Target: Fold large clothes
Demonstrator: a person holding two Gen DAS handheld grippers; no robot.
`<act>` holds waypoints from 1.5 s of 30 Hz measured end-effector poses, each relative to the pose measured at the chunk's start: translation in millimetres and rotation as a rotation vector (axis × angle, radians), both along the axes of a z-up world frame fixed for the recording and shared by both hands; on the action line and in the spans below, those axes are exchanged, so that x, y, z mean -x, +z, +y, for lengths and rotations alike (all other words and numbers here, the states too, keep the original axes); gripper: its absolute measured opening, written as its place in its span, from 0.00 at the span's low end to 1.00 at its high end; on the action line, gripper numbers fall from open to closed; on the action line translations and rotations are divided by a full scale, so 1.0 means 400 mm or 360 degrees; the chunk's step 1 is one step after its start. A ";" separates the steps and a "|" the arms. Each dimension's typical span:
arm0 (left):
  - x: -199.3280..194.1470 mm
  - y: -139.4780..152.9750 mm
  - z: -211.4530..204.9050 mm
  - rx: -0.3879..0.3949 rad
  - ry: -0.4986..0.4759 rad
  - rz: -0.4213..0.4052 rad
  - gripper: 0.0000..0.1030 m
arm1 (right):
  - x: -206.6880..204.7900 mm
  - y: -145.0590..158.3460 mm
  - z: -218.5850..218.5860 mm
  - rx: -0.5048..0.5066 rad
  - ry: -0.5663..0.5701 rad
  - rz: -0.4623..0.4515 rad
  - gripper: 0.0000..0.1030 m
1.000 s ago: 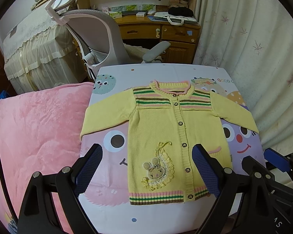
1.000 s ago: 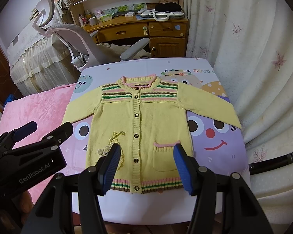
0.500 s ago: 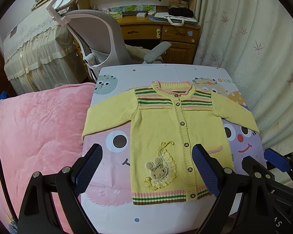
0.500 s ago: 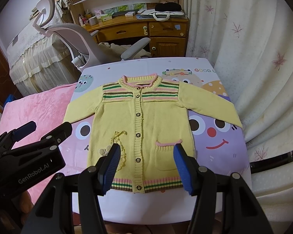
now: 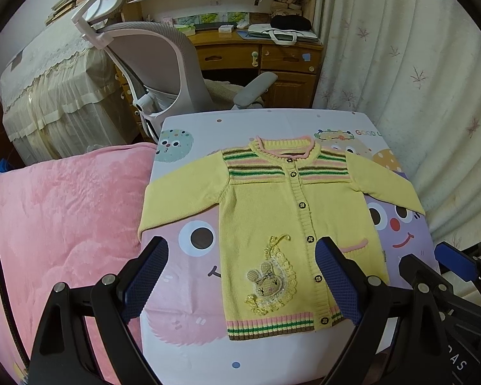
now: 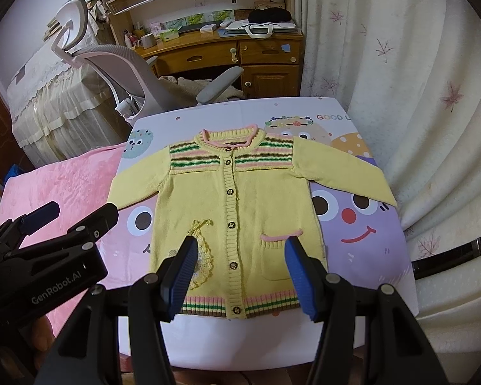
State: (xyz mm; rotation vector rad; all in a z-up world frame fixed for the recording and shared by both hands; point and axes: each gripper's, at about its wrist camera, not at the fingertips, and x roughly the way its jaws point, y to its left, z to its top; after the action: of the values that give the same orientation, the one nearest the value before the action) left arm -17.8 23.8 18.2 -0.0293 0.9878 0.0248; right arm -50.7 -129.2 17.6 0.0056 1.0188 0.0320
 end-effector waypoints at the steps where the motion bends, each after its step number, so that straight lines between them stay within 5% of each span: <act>1: 0.000 0.000 0.004 0.0002 -0.0005 -0.0004 0.90 | 0.001 0.000 0.003 0.0001 -0.0007 0.0000 0.55; 29: -0.024 0.056 -0.029 0.0045 -0.0147 -0.0228 0.90 | 0.011 0.030 -0.091 -0.0057 -0.0194 -0.0176 0.55; 37: -0.085 0.077 -0.161 -0.0108 -0.0184 -0.0270 0.90 | -0.070 0.014 -0.210 -0.0133 -0.0159 -0.0165 0.55; 45: -0.200 0.008 -0.352 -0.0045 -0.0284 -0.0146 0.90 | -0.149 -0.046 -0.368 -0.0194 -0.0184 -0.0090 0.55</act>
State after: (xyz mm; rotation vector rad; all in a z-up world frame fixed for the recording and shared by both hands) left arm 62.3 -117.0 21.5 0.0832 0.8952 -0.1254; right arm 8.7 -276.4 -0.9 0.1739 0.9575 -0.0115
